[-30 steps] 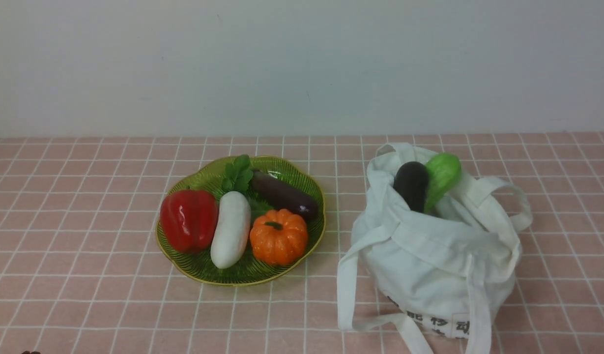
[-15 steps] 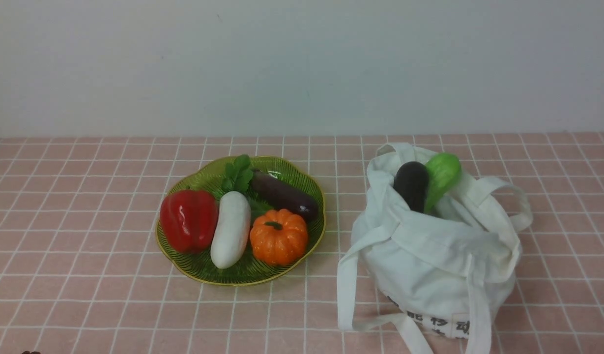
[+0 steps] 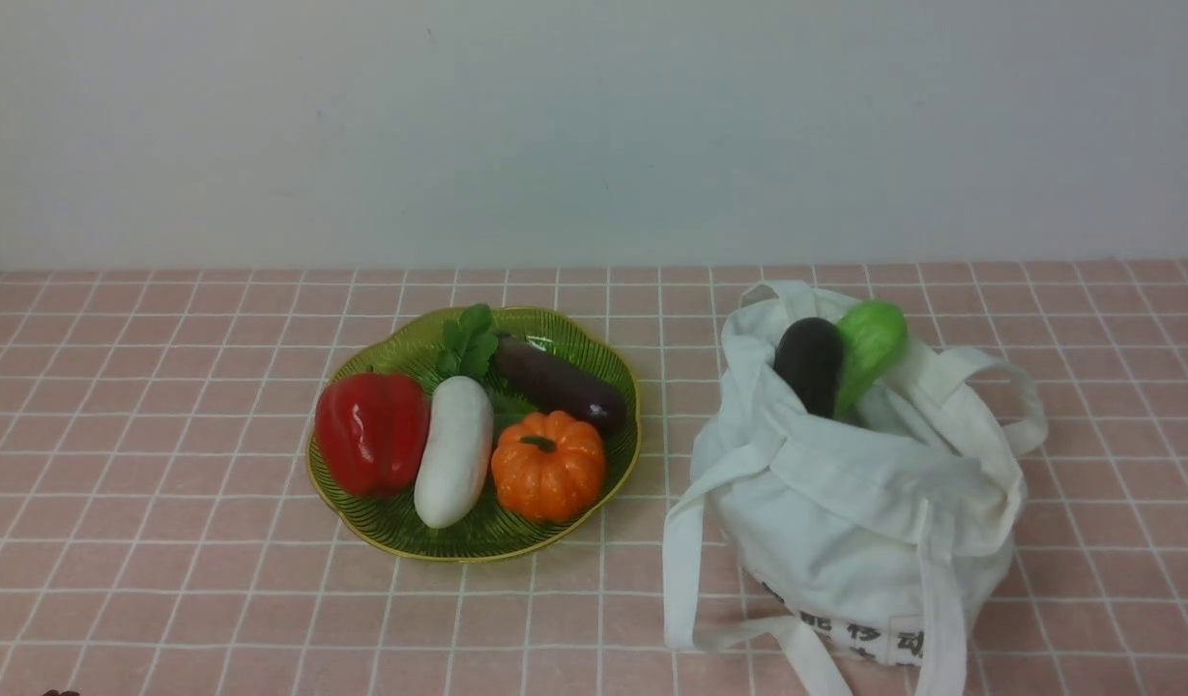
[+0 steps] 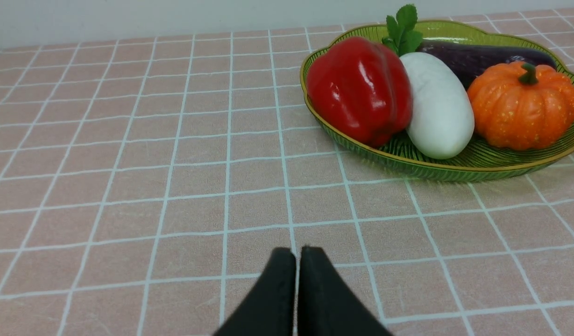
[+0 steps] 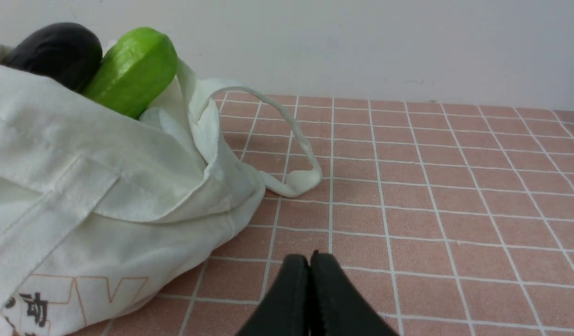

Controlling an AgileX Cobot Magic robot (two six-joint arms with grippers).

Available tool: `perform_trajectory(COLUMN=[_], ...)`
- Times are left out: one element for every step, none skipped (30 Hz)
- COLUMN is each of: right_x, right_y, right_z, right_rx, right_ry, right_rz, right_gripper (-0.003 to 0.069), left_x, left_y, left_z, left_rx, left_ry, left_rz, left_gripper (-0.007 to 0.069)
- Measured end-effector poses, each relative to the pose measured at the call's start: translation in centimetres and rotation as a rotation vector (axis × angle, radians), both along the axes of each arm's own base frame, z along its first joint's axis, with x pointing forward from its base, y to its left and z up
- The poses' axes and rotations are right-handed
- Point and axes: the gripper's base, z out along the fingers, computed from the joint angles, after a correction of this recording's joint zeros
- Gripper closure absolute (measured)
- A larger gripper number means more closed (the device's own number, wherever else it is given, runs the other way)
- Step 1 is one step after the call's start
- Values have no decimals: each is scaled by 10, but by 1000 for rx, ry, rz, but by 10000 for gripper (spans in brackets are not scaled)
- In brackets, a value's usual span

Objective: Take vegetables from bag on pink coffee tablecloth place on plate.

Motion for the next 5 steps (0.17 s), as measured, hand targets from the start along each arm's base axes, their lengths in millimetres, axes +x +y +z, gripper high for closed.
perform_trajectory(right_x=[0,0,0,0,0], right_y=[0,0,0,0,0], right_z=[0,0,0,0,0], right_rx=[0,0,0,0,0], right_ry=[0,0,0,0,0], right_rz=[0,0,0,0,0], right_gripper=[673,673,673,673,673], left_x=[0,0,0,0,0], left_y=[0,0,0,0,0], left_z=[0,0,0,0,0], left_rx=[0,0,0,0,0], left_ry=[0,0,0,0,0], left_rz=[0,0,0,0,0], left_gripper=[630,630,630,630,630])
